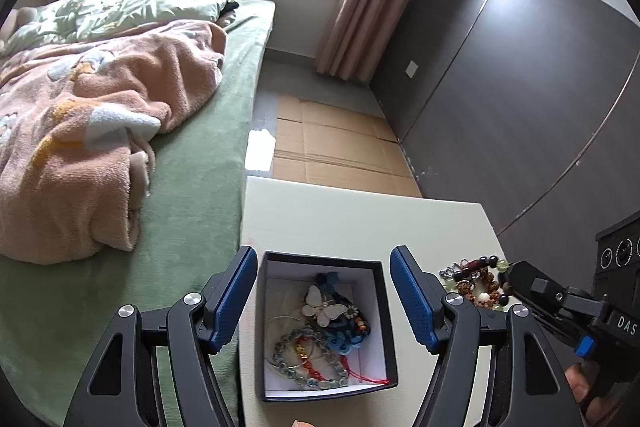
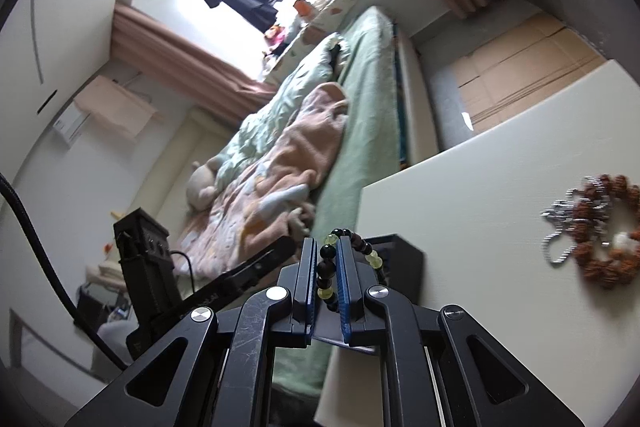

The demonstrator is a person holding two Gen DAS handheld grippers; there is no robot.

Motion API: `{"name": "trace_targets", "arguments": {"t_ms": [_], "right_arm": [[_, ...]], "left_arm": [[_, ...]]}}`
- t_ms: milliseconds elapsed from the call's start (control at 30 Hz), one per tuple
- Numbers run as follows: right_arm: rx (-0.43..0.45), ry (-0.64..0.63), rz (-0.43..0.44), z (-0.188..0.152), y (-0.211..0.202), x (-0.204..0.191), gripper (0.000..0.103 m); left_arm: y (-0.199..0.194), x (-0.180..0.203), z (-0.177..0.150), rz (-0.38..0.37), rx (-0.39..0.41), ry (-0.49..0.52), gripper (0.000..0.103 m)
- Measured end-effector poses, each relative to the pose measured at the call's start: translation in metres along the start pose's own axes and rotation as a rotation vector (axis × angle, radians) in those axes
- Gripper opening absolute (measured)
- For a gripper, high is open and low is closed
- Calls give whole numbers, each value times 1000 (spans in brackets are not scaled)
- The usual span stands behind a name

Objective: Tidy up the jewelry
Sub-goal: 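Carry the silver ring into the box with left gripper while right grasps the bead bracelet, then lower the dark bead bracelet into the black box and open the right gripper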

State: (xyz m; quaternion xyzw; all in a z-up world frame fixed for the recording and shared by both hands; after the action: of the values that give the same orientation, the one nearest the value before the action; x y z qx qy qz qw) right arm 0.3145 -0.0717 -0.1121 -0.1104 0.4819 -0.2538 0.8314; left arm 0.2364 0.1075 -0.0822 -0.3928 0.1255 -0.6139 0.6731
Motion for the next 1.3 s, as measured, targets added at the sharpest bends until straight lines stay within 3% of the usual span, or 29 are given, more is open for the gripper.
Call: {"name": "trace_targets", "arguments": {"t_ms": [267,333,367,400,467,833,967,1000,1067,1133,1200,1300], "right_arm": [[-46,-9,2,-6,33,-13,12],[-74,-14,18,-6,45,-15,22],[-91,-12,30,-7,49,-15,41],[-106,-9,30,-9,53,-16,49],[-103,-16,0,-11,53,-15,49],[-56,-2,-146,-1,4,11,51],[-34,5,-195,3,-16,21,61],[-29,6,-204,4,-20,23,61],[-16,11,-232,6,-31,28,63],[-3,20,-275,8,-40,35,75],[16,37,-321,10,-51,44,82],[26,68,-367,13,-63,58,83]], "left_arm": [[-4,-16,3,19,2,-34,70],[-5,-21,5,22,4,-52,70],[-5,-22,5,20,4,-57,70],[-5,-23,5,19,4,-61,70],[-5,-24,4,21,0,-59,70],[2,-2,-2,-4,-21,-18,70],[4,10,-4,-18,-22,4,70],[5,15,-5,-30,-18,11,71],[6,24,-6,-47,-11,24,87],[7,31,-7,-55,-1,33,93],[8,39,-7,-60,1,44,93],[14,51,-9,-74,-11,64,93]]}}
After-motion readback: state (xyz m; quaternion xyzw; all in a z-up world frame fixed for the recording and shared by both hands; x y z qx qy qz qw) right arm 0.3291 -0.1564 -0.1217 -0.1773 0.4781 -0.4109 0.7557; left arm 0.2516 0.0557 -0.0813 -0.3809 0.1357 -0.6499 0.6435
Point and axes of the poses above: each gripper's, at about its wrist camera, not at the fingertips, and y roughly the way its jaws point, x to its right, z to its top, the point moved 2 cm from there along y, roughly the way its jaws point, and after that the axes turned 2 degrees about x, right-handed, at the moved point
